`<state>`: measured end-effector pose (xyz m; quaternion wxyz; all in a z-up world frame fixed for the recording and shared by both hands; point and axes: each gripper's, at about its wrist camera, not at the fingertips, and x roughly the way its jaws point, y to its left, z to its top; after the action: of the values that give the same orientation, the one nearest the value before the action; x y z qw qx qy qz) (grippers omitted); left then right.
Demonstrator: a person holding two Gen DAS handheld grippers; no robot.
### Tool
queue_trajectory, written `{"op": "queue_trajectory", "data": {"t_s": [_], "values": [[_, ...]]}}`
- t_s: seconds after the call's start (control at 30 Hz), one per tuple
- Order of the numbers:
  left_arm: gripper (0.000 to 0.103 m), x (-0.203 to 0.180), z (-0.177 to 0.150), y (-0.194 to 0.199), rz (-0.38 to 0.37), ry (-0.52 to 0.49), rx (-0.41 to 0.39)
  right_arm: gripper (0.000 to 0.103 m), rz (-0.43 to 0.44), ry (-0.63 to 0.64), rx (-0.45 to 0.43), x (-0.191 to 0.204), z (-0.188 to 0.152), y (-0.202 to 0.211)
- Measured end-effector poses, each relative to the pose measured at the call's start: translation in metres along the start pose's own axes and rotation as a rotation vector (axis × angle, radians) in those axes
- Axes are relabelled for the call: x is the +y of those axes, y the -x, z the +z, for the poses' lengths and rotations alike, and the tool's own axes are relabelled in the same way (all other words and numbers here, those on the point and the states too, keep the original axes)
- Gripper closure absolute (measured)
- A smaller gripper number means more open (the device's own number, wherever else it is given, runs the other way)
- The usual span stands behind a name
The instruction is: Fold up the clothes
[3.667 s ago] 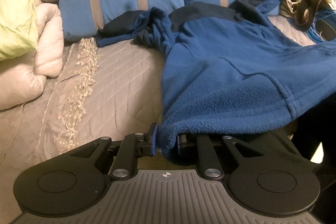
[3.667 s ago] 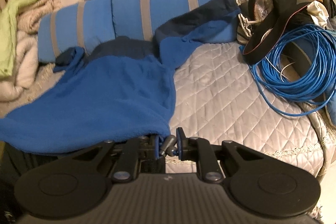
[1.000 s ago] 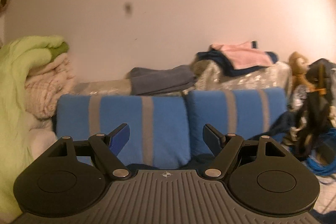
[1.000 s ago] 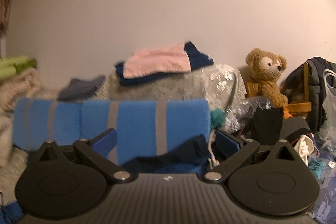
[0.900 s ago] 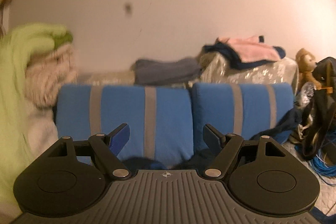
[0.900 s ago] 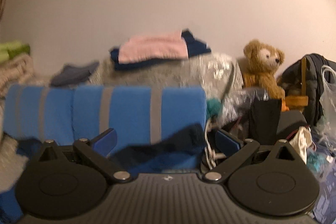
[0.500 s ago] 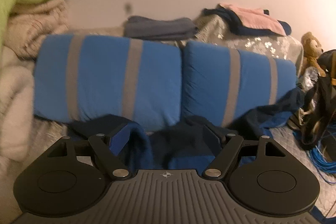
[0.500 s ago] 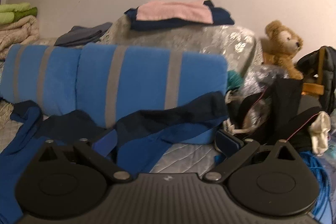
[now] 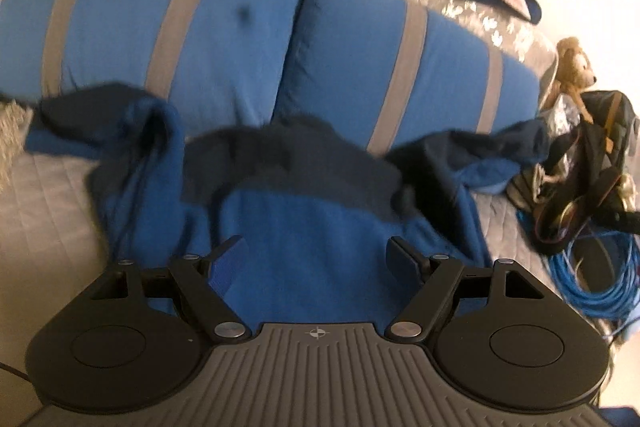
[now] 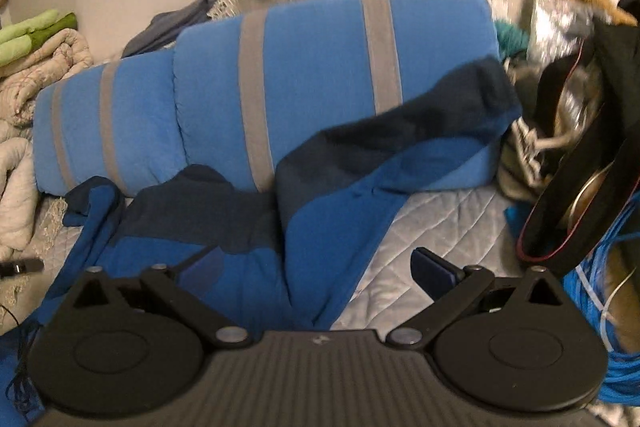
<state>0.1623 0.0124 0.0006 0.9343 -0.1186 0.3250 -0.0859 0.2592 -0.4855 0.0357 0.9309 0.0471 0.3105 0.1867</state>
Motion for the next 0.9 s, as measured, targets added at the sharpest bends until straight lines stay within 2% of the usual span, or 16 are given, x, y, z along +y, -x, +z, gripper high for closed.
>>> {"op": "queue_trajectory", "data": {"t_s": [0.07,0.23,0.33,0.57,0.87,0.9], "values": [[0.026,0.004,-0.009,-0.004,-0.018,0.014,0.006,0.002,0.008,-0.025,0.015,-0.007,-0.003,-0.017],[0.026,0.013,-0.019,-0.002,-0.075,0.041,-0.020,0.014,0.012,-0.107,0.050,-0.025,-0.012,-0.065],[0.026,0.010,-0.020,0.000,-0.086,0.035,-0.048,0.022,0.014,-0.183,0.068,-0.041,-0.016,-0.096],[0.026,0.001,-0.024,-0.009,-0.125,0.000,-0.029,0.033,0.001,-0.298,0.103,-0.071,-0.020,-0.166],[0.026,-0.002,-0.026,-0.012,-0.130,-0.013,-0.032,0.048,-0.004,-0.432,0.102,-0.098,-0.029,-0.221],[0.026,-0.002,-0.025,-0.013,-0.131,-0.011,-0.030,0.055,0.004,-0.441,0.096,-0.098,-0.029,-0.222]]}}
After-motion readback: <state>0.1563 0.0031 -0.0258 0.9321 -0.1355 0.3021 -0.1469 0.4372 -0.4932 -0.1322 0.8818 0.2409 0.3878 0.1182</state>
